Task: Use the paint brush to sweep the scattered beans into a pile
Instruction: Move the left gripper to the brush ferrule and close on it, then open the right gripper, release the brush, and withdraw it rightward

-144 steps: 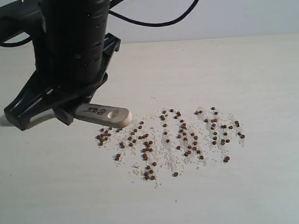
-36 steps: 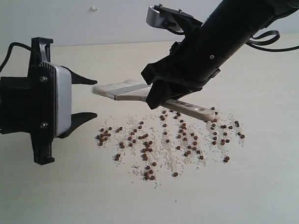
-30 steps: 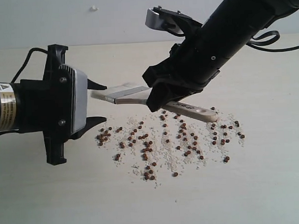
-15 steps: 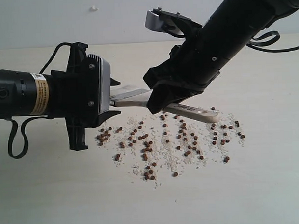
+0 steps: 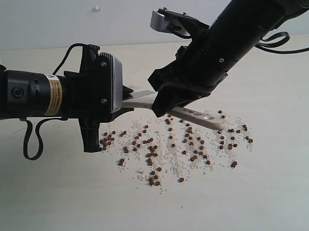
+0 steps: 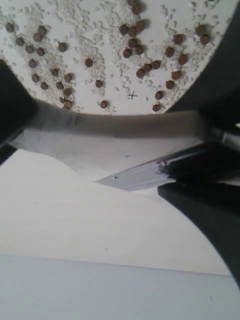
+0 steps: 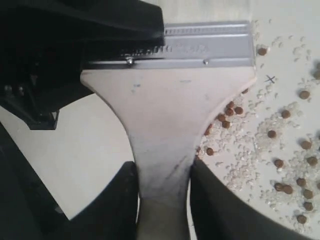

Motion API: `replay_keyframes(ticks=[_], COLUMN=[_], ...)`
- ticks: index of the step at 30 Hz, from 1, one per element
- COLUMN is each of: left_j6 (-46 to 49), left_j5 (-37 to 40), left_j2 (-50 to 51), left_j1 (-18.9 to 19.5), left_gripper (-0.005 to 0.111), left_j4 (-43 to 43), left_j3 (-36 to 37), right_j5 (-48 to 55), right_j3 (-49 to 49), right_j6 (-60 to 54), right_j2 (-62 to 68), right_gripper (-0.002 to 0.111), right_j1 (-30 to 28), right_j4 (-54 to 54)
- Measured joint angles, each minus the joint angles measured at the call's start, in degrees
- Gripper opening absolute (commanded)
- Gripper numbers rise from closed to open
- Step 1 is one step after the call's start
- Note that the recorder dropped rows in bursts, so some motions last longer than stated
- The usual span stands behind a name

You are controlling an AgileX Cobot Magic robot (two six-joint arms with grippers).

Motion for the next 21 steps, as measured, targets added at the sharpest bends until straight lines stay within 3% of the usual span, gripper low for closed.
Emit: replay_keyframes(ticks=[4, 10, 21], left_j6=[0.62, 0.71, 0.61], left_j5=[0.00, 0.00, -0.31], left_j2=[0.20, 0.33, 0.33], left_j1=[0.00, 0.00, 0.00], left_gripper=[0.001, 0.000, 0.000], left_j4=[0.43, 0.79, 0.75], left_j3=[0.00, 0.00, 0.00], right_j5=[-0.46, -0.64, -0.64], right_j3=[0.00, 0.00, 0.00], right_j6=[0.45, 1.09, 2.42], right_j2=[0.00, 0.00, 0.00], right_gripper=[0.000, 0.005, 0.049], right_j1=[-0.27, -0.27, -0.27], right_j4=[0.78, 0.78, 0.56])
